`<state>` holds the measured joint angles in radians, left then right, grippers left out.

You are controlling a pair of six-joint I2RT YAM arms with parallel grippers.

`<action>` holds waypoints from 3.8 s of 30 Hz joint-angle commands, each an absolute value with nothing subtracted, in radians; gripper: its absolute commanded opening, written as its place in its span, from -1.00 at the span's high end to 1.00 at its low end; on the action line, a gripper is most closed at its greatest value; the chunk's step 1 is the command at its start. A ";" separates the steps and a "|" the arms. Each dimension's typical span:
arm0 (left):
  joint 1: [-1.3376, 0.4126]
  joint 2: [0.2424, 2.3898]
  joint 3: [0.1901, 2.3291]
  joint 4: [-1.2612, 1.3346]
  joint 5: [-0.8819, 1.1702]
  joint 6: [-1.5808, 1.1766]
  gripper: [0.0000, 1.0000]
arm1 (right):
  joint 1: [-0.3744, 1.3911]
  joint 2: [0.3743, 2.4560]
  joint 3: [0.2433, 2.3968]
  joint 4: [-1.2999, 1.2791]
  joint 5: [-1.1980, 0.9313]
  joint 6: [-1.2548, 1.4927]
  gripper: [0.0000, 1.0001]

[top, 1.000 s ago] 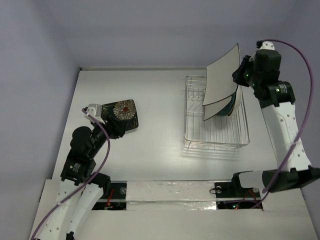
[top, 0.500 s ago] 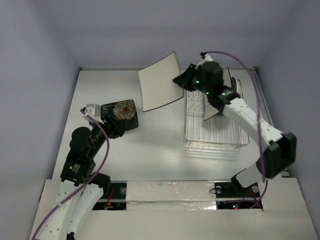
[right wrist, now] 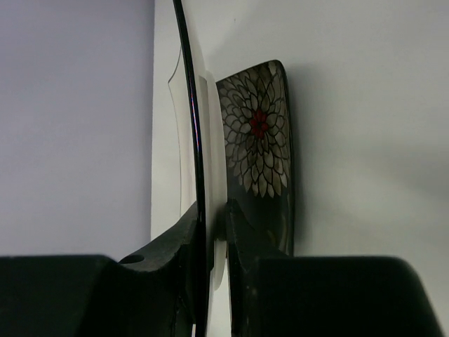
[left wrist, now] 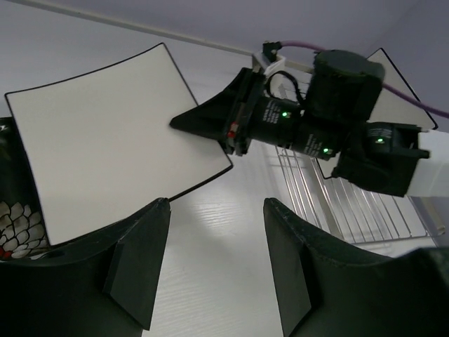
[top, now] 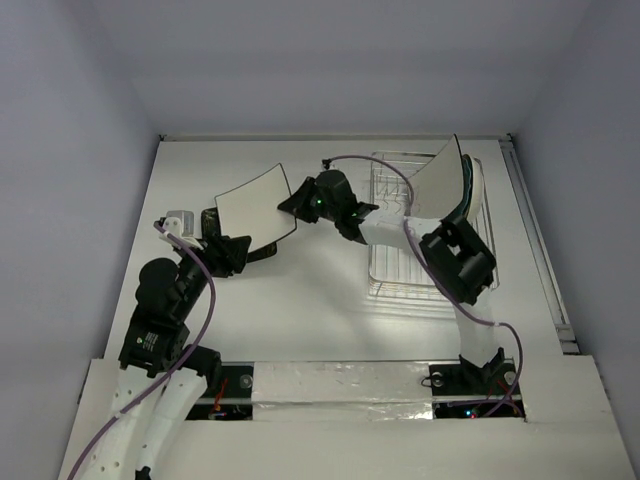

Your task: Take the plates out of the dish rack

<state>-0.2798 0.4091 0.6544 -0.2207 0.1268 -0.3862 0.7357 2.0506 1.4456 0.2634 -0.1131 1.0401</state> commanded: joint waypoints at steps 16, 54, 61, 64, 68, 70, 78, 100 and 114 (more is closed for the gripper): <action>-0.276 0.393 0.670 -0.170 0.140 -0.391 -0.06 | 0.807 2.217 1.589 0.710 -0.135 1.310 0.90; -0.267 0.357 0.664 -0.166 0.153 -0.396 -0.08 | 0.816 1.979 1.678 -0.320 0.264 0.731 -0.93; -0.267 0.354 0.661 -0.166 0.158 -0.394 -0.02 | 0.708 1.585 1.511 -0.448 0.463 0.572 0.69; -0.267 0.351 0.658 -0.166 0.153 -0.396 0.20 | 0.602 1.393 1.407 -0.477 0.428 0.520 1.00; -0.267 0.356 0.663 -0.172 0.134 -0.400 0.87 | 0.401 1.238 1.341 -0.521 0.388 0.466 1.00; -0.267 0.364 0.661 -0.175 0.132 -0.402 0.92 | 0.350 1.207 1.335 -0.541 0.390 0.433 0.92; -0.267 0.373 0.660 -0.169 0.161 -0.397 0.36 | 0.121 1.299 1.382 -0.572 0.292 0.358 -0.06; -0.267 0.371 0.660 -0.169 0.163 -0.396 0.19 | 0.075 1.463 1.318 -0.466 0.150 0.359 0.05; -0.267 0.368 0.658 -0.166 0.166 -0.397 0.19 | 0.075 1.358 1.453 -0.485 0.140 0.311 1.00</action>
